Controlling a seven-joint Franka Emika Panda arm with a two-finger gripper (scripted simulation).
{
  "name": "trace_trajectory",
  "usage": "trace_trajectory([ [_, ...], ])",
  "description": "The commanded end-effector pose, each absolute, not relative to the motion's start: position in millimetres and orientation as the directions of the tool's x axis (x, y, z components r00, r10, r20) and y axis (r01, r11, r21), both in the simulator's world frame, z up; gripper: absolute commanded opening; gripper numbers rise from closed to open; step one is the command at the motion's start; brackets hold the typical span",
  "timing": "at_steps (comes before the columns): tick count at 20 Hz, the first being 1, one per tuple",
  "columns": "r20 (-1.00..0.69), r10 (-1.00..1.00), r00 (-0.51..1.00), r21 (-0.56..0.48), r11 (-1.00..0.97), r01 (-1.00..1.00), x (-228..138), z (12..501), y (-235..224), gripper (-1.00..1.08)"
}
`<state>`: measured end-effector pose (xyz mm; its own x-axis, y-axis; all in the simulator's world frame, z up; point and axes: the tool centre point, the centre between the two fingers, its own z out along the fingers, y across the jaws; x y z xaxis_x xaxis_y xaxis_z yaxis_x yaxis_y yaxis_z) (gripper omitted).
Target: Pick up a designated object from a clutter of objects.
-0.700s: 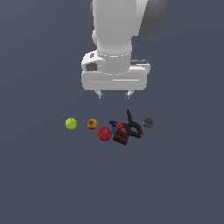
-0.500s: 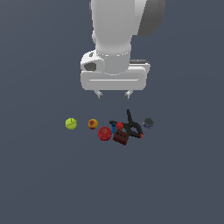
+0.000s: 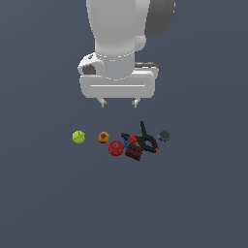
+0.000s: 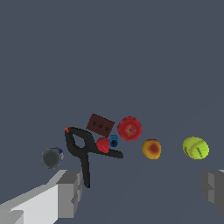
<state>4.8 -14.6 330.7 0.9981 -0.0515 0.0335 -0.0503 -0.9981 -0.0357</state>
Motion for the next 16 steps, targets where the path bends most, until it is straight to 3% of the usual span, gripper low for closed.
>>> trace_trajectory([
  [1, 0.033, -0.051, 0.998, -0.036, -0.998, -0.050, 5, 326, -16, 1.00],
  [8, 0.029, -0.049, 0.998, -0.035, -0.998, -0.048, 5, 295, -29, 1.00],
  [16, 0.022, -0.045, 0.999, -0.029, -0.999, -0.044, -2, 226, -57, 1.00],
])
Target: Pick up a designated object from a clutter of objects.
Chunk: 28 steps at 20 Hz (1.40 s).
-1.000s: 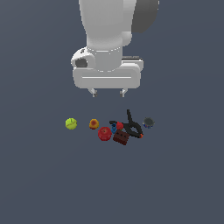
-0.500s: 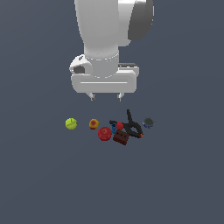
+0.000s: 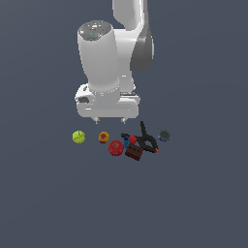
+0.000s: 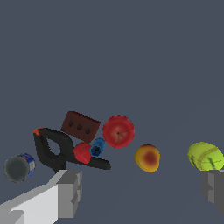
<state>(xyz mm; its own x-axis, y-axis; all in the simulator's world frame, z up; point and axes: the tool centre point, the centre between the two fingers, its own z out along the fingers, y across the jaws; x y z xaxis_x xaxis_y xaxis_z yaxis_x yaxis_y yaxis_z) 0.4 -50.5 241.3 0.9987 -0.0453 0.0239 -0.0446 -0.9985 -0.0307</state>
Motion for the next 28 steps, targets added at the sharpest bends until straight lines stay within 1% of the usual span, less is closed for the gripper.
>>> trace_trajectory([
  [1, 0.021, -0.044, 0.999, -0.028, -0.999, -0.043, -5, 216, -61, 1.00],
  [8, 0.011, -0.039, 0.999, -0.016, -0.999, -0.039, -29, 146, -90, 1.00],
  [14, 0.005, -0.035, 0.999, -0.007, -0.999, -0.035, -49, 108, -106, 1.00],
  [20, 0.001, -0.033, 0.999, -0.001, -0.999, -0.033, -62, 89, -114, 1.00],
  [28, -0.001, -0.034, 0.999, -0.001, -0.999, -0.034, -64, 84, -115, 1.00],
])
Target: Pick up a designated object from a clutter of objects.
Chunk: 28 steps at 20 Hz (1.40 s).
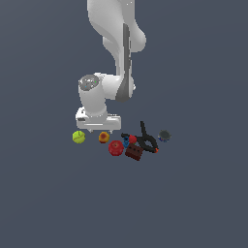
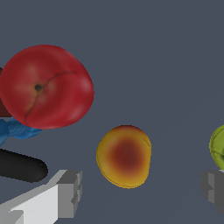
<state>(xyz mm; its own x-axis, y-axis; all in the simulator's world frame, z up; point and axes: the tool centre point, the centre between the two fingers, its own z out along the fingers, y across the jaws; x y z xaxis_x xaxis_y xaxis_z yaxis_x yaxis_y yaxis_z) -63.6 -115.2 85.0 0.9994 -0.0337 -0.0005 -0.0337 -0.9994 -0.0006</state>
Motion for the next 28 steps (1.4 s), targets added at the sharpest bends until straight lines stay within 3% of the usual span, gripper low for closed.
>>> trace_trajectory([
  [1, -0.001, -0.034, 0.999, -0.001, -0.999, -0.034, -64, 82, -115, 1.00],
  [17, 0.000, -0.033, 0.999, 0.000, -0.999, -0.033, -65, 35, -115, 1.00],
  [18, 0.000, -0.033, 0.999, 0.000, -0.999, -0.033, -65, 35, -115, -1.00],
  [28, 0.002, -0.030, 1.000, -0.001, -1.000, -0.030, -64, 36, -114, -1.00],
])
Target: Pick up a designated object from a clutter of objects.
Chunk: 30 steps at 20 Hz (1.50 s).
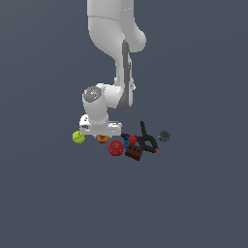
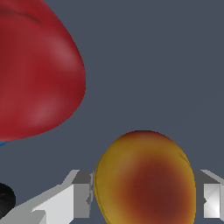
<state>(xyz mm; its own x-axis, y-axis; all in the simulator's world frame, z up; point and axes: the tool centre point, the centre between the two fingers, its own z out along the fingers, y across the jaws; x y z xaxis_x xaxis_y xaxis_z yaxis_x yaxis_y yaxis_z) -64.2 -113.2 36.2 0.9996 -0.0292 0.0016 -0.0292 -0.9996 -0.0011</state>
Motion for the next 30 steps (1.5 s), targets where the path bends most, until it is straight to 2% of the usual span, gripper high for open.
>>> trace_trajectory([
  [1, 0.002, -0.030, 1.000, -0.001, -1.000, -0.030, -64, 36, -113, -1.00],
  [14, 0.001, -0.030, 1.000, -0.001, -1.000, -0.030, -67, 76, -77, -1.00],
  [30, 0.001, -0.032, 0.999, 0.005, -0.999, -0.032, -74, 209, 43, -1.00],
])
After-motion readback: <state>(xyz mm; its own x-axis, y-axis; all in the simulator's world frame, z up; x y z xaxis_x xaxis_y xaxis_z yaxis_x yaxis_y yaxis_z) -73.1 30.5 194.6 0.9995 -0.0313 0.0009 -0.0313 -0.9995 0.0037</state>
